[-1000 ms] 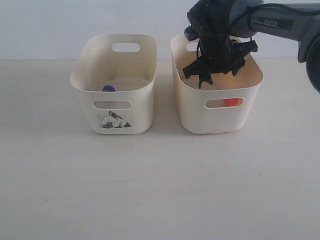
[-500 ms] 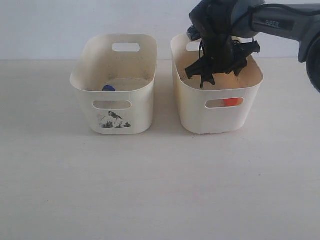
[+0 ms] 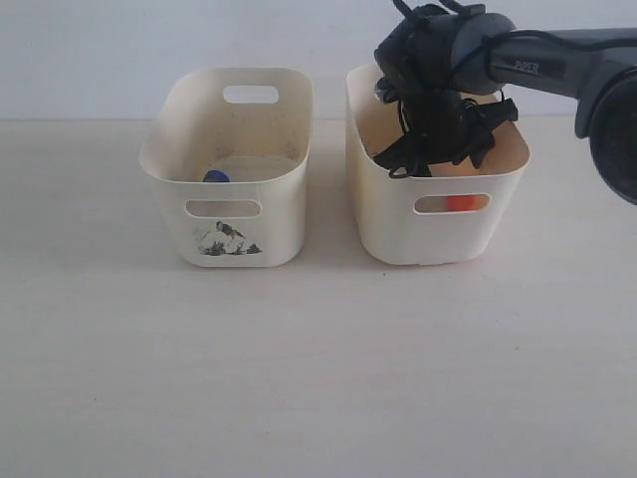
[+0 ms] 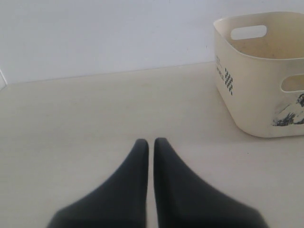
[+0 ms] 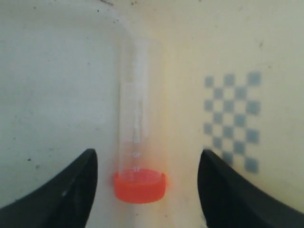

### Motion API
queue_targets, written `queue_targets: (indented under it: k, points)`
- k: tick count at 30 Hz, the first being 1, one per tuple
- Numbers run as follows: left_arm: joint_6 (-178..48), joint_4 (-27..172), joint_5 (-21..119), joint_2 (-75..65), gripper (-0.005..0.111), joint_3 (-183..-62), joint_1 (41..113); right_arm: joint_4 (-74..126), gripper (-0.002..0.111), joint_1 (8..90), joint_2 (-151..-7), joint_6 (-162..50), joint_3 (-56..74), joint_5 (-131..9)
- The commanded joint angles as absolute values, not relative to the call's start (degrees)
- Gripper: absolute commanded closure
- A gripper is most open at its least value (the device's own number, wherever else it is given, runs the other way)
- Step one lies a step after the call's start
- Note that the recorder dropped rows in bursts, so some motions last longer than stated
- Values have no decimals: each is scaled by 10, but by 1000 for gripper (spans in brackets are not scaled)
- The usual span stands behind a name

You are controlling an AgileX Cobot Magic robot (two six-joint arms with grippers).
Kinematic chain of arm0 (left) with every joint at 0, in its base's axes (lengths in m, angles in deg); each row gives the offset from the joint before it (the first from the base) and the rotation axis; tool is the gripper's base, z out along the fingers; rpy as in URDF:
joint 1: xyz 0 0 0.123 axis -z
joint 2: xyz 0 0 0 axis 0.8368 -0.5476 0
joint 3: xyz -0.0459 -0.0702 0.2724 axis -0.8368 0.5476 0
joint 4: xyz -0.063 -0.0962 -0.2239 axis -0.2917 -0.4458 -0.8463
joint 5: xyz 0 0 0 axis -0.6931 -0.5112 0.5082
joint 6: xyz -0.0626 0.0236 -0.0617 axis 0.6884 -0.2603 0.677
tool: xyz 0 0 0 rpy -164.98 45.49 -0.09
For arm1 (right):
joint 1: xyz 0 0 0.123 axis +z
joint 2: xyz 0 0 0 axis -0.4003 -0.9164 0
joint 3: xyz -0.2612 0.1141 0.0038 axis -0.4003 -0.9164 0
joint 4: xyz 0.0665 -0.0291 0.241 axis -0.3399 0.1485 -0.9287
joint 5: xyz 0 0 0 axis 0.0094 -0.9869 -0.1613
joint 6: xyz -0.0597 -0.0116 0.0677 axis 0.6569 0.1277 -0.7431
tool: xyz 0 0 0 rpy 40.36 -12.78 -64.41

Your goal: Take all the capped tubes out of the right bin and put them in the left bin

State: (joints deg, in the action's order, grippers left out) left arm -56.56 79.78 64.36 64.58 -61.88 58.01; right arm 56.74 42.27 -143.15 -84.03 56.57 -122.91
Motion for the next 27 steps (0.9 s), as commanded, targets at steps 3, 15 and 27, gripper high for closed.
queue_targets:
  k: [3,15,27]
  points:
    - [-559,791,638,647,102,-621,579,556,50,420,-1435,-839,565,-1216]
    - [-559,791,638,647,102,-621,579,559,26,421,-1409,-827,565,-1227]
    - [-559,791,638,647,102,-621,579,557,55,437,-1409,-833,565,-1216]
